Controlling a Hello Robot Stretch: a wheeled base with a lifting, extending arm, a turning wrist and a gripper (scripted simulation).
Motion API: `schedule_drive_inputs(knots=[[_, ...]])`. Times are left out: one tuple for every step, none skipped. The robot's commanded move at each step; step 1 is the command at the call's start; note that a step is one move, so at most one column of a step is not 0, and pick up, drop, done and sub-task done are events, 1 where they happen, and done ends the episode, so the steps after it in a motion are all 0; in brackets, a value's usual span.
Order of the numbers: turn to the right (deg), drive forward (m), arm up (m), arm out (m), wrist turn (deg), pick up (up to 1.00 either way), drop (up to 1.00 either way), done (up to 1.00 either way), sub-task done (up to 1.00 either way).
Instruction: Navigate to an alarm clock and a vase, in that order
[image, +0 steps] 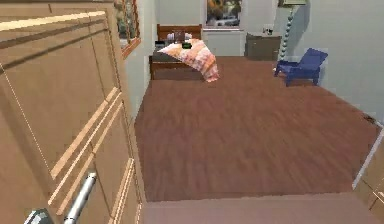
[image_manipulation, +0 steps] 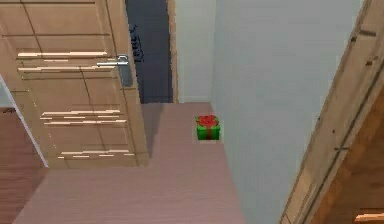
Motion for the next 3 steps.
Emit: schedule_drive_inputs(knots=[[0.0, 1.00, 0.00, 0.00, 0.0, 0.00, 0.00, 0.00, 0.00], [0.0, 1.00, 0.00, 0.00, 0.0, 0.00, 0.00, 0.00, 0.00], [0.0, 1.00, 0.00, 0.00, 0.0, 0.00, 0.00, 0.00, 0.00]])
